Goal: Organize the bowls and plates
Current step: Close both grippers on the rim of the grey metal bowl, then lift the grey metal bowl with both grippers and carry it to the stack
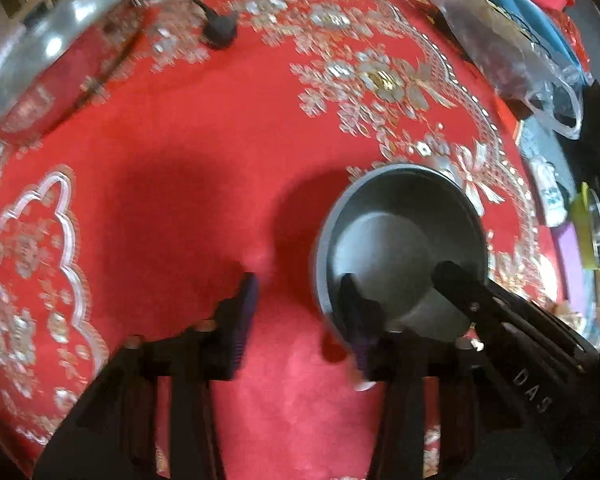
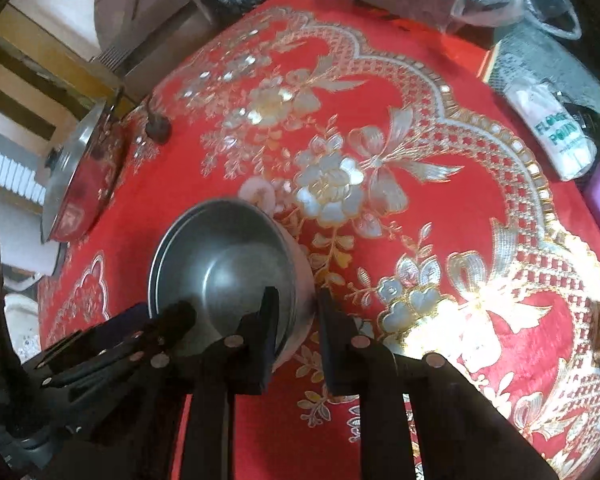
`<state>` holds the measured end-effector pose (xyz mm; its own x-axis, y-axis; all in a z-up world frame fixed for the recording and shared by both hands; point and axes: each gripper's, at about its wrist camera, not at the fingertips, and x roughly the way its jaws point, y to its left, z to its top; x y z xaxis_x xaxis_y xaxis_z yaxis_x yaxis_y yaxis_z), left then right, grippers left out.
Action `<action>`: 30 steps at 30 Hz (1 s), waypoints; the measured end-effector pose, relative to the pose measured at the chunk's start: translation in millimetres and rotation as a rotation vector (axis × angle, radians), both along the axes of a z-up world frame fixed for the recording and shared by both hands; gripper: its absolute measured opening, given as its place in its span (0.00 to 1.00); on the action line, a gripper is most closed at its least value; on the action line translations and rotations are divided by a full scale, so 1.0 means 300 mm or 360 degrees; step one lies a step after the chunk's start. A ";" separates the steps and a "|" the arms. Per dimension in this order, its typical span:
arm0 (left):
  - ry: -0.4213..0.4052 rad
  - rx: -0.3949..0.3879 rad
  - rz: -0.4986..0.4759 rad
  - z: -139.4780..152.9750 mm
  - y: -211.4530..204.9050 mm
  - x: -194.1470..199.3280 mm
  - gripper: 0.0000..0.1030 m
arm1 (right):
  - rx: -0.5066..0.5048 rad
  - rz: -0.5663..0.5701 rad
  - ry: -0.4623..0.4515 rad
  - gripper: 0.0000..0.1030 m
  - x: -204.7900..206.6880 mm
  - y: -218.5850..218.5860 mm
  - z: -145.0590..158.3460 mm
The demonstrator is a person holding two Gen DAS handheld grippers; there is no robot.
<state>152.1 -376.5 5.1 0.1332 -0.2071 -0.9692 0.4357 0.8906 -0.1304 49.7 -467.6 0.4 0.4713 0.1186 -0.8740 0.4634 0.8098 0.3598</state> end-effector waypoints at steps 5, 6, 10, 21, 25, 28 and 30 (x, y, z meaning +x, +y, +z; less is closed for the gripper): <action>-0.0010 0.0023 -0.0040 -0.008 -0.018 -0.025 0.15 | -0.0094 0.0072 0.0009 0.13 0.016 0.036 0.015; -0.0006 0.0023 -0.0038 -0.007 -0.012 -0.027 0.15 | -0.0071 0.0065 0.0001 0.13 0.009 0.033 0.011; -0.0003 0.0009 -0.0025 0.012 0.036 -0.039 0.15 | -0.0019 0.0067 -0.0020 0.13 -0.006 0.049 0.023; -0.0065 0.0025 0.0065 0.041 0.234 -0.102 0.15 | 0.0006 0.0196 -0.0036 0.12 -0.007 0.219 0.044; -0.0073 0.0015 0.0124 0.059 0.334 -0.107 0.15 | -0.0002 0.0263 -0.0040 0.12 -0.008 0.298 0.048; -0.0088 0.0023 0.0147 0.072 0.388 -0.116 0.15 | 0.0007 0.0299 -0.0046 0.12 -0.006 0.356 0.051; -0.0094 0.0026 0.0171 0.077 0.430 -0.120 0.15 | 0.0007 0.0324 -0.0053 0.12 -0.004 0.398 0.056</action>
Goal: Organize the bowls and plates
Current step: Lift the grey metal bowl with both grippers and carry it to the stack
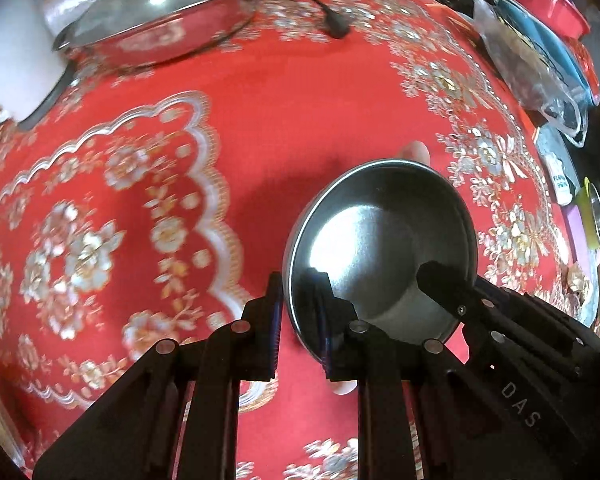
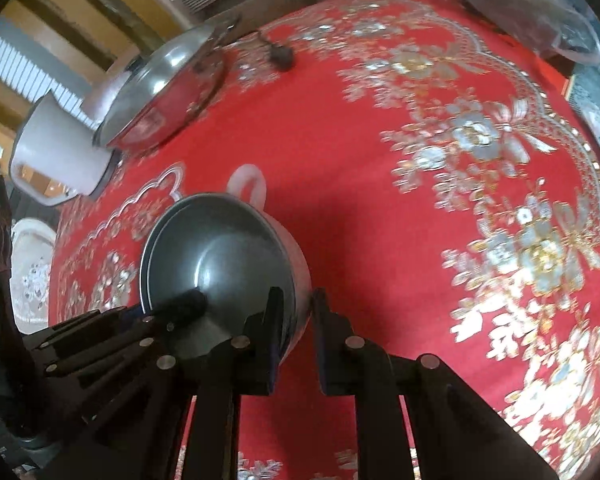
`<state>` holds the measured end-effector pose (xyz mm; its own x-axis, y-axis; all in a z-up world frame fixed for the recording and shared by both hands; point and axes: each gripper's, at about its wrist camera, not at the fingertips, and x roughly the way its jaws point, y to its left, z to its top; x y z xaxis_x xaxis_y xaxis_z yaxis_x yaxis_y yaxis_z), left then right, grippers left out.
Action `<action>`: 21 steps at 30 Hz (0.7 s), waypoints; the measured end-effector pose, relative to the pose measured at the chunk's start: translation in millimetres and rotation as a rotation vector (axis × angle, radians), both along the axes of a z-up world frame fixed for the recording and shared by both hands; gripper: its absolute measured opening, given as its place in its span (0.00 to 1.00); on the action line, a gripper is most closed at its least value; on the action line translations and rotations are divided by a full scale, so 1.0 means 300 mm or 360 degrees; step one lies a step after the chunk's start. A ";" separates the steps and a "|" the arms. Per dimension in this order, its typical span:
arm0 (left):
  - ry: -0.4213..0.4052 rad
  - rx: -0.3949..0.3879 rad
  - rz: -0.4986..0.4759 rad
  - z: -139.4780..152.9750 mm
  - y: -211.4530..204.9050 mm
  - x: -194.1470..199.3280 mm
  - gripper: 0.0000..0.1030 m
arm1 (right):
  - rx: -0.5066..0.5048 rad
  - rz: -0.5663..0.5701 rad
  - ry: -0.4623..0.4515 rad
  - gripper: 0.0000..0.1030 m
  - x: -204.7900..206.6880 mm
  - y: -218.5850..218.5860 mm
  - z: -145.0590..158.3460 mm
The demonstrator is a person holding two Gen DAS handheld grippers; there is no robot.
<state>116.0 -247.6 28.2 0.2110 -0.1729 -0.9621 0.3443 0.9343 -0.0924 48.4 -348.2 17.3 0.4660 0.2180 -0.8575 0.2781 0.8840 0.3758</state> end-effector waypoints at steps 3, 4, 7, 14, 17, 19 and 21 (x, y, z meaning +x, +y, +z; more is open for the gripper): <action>-0.0002 0.0004 0.0029 0.002 0.057 -0.008 0.15 | 0.0005 0.0038 -0.0005 0.12 0.004 0.052 0.006; 0.0002 -0.0001 0.0043 0.002 0.080 -0.012 0.15 | 0.0006 0.0052 -0.0002 0.13 0.007 0.069 0.008; 0.0004 -0.0008 0.0077 0.009 0.137 -0.024 0.15 | 0.0026 0.0088 0.0002 0.13 0.017 0.113 0.010; -0.0007 -0.0013 0.0169 0.035 0.271 -0.050 0.15 | -0.0003 0.0201 -0.0001 0.13 0.023 0.238 0.031; -0.0010 -0.0016 0.0206 0.042 0.322 -0.062 0.15 | 0.0017 0.0235 -0.0011 0.13 0.032 0.279 0.036; -0.0008 -0.0022 0.0241 0.048 0.369 -0.072 0.15 | 0.0026 0.0264 -0.0014 0.13 0.037 0.310 0.039; -0.0005 -0.0025 0.0271 0.051 0.411 -0.080 0.15 | 0.0016 0.0305 -0.0016 0.13 0.043 0.354 0.048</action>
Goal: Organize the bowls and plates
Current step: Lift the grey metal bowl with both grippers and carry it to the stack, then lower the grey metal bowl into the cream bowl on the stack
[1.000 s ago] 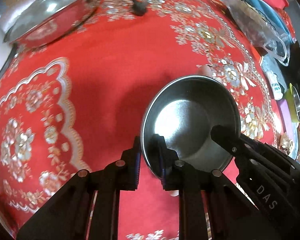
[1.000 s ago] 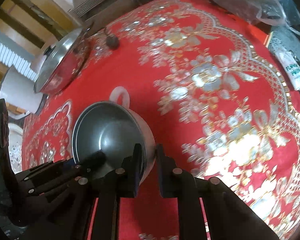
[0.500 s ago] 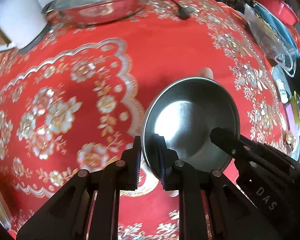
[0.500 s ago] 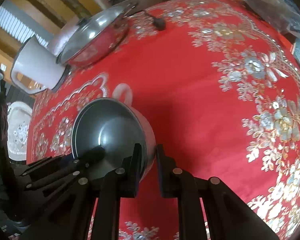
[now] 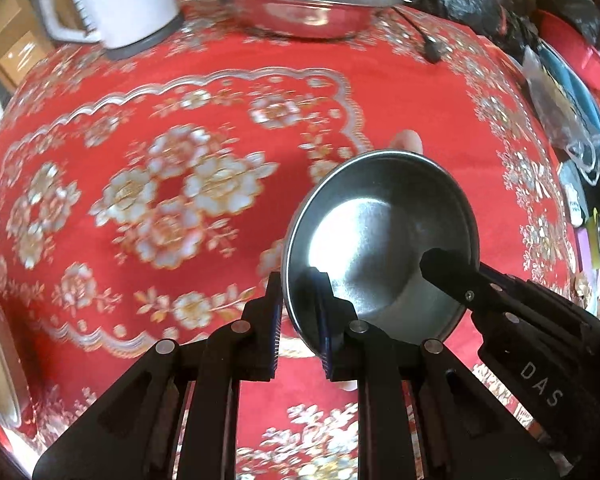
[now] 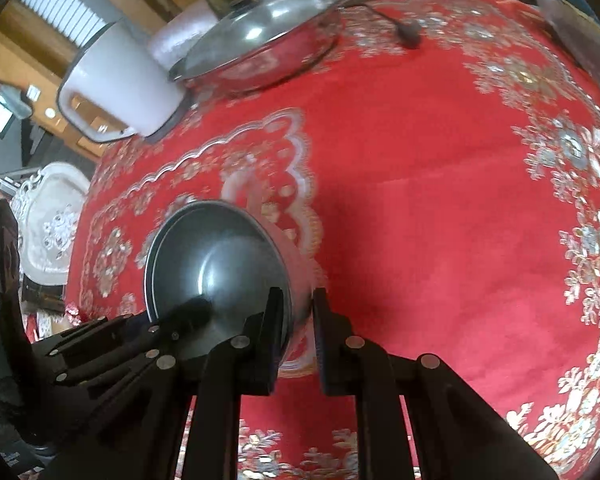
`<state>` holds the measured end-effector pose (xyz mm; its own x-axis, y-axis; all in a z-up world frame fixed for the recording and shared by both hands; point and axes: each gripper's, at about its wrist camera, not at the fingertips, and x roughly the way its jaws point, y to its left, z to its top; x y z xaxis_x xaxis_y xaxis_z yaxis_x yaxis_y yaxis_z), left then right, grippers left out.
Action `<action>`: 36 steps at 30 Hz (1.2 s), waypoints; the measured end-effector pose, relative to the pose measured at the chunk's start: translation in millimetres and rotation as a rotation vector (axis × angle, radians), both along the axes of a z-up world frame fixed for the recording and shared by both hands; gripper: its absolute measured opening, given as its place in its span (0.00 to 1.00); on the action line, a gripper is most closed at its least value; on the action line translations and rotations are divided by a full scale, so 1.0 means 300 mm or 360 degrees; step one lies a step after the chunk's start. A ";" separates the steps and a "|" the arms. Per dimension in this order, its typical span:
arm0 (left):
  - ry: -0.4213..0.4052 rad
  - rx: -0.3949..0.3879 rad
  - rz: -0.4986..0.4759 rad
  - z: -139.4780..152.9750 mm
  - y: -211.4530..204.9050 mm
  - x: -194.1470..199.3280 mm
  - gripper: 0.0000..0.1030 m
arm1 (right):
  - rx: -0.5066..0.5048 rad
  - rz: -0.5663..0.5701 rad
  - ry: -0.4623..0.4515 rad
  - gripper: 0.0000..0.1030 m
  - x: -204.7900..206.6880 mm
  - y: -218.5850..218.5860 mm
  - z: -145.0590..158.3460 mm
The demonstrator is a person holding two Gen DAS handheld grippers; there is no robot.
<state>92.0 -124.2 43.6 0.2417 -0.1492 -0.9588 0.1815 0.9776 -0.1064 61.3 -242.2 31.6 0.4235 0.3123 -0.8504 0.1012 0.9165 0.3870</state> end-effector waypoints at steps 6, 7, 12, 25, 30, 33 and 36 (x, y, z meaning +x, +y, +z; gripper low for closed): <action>-0.0019 -0.0007 0.0115 0.028 0.144 -0.024 0.15 | -0.0014 0.0126 -0.0023 0.13 0.028 0.136 0.027; -0.0024 -0.0008 0.0139 0.034 0.173 -0.029 0.15 | -0.0008 0.0153 -0.0026 0.13 0.033 0.161 0.031; -0.0043 -0.0023 0.0258 0.066 0.314 -0.056 0.15 | -0.0011 0.0281 -0.0041 0.12 0.048 0.290 0.050; -0.0155 -0.0045 0.0631 0.212 0.726 -0.172 0.15 | -0.0011 0.0668 -0.0165 0.12 0.060 0.704 0.169; -0.0203 -0.0031 0.0798 0.268 0.902 -0.244 0.15 | 0.0016 0.0832 -0.0201 0.12 0.058 0.880 0.201; -0.0217 -0.0004 0.0899 0.287 1.009 -0.289 0.15 | 0.0026 0.0924 -0.0206 0.12 0.048 0.992 0.202; -0.0203 0.0019 0.0982 0.282 1.095 -0.325 0.15 | 0.0040 0.1003 -0.0203 0.12 0.033 1.101 0.190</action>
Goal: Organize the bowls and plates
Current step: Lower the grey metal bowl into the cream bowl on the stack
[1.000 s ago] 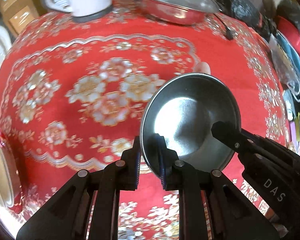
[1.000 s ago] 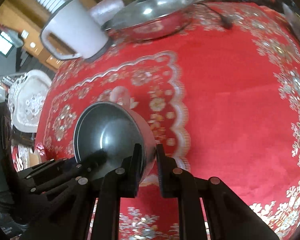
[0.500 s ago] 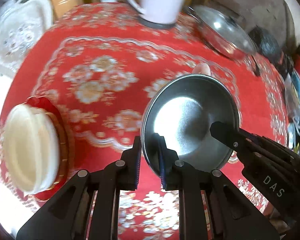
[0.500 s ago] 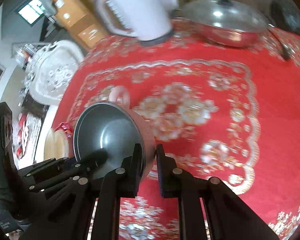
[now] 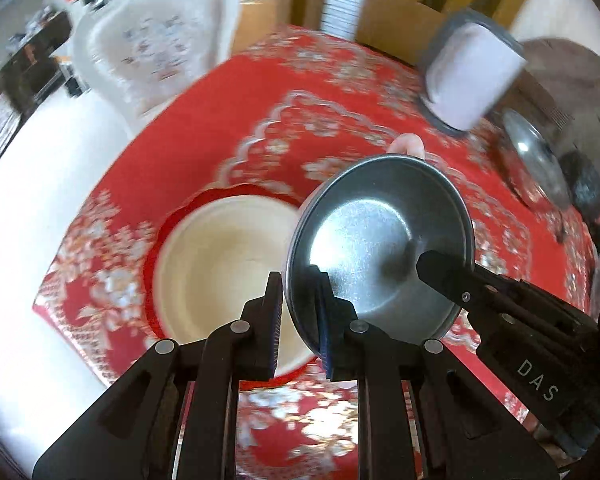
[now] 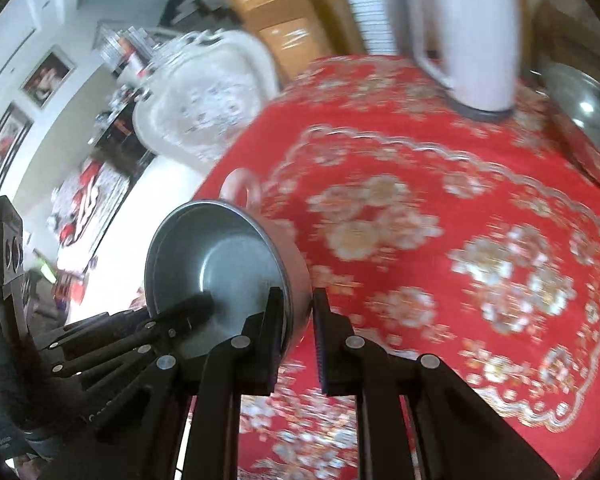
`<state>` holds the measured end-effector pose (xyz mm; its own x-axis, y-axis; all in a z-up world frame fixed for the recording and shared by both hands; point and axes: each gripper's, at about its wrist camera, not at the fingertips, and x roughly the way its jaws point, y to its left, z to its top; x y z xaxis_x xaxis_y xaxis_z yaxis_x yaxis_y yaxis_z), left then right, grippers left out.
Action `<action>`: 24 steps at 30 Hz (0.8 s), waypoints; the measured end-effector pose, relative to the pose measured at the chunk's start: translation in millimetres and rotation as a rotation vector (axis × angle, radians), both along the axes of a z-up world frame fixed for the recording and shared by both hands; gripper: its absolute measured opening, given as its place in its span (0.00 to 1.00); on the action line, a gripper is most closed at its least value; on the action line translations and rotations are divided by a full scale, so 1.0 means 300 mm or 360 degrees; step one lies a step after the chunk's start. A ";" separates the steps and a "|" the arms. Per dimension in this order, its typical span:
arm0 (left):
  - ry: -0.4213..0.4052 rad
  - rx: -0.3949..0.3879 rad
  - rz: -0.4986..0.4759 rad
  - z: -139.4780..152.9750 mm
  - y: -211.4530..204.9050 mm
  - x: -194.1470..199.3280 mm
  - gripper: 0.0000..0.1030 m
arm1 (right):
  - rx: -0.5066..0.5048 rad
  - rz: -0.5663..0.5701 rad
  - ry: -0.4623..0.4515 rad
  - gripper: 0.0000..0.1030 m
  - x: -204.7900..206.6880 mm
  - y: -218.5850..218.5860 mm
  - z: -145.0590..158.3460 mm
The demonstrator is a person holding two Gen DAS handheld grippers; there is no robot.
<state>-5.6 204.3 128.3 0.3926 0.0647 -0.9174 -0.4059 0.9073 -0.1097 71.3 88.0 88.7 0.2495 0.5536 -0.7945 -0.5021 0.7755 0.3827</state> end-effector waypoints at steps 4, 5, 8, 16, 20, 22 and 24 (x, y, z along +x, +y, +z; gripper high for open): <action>0.0049 -0.0025 0.0094 -0.047 0.102 -0.040 0.15 | -0.0025 0.0092 0.0027 0.13 -0.013 0.124 -0.041; 0.0059 -0.0028 0.0111 -0.062 0.121 -0.050 0.15 | -0.0034 0.0104 0.0036 0.13 -0.014 0.145 -0.049; 0.0099 -0.0046 0.0143 -0.116 0.155 -0.065 0.15 | -0.0065 0.0132 0.0058 0.13 -0.018 0.201 -0.087; 0.0133 -0.0065 0.0165 -0.186 0.188 -0.079 0.15 | -0.0141 0.0161 0.0102 0.13 -0.031 0.253 -0.159; 0.0094 -0.0075 0.0145 -0.195 0.178 -0.077 0.23 | -0.0149 0.0166 0.0091 0.16 -0.038 0.246 -0.156; 0.0106 -0.0089 0.0120 -0.207 0.172 -0.070 0.31 | -0.0144 0.0171 0.0087 0.16 -0.038 0.247 -0.158; 0.0127 -0.0091 0.0106 -0.218 0.168 -0.064 0.32 | -0.0136 0.0165 0.0086 0.16 -0.036 0.245 -0.157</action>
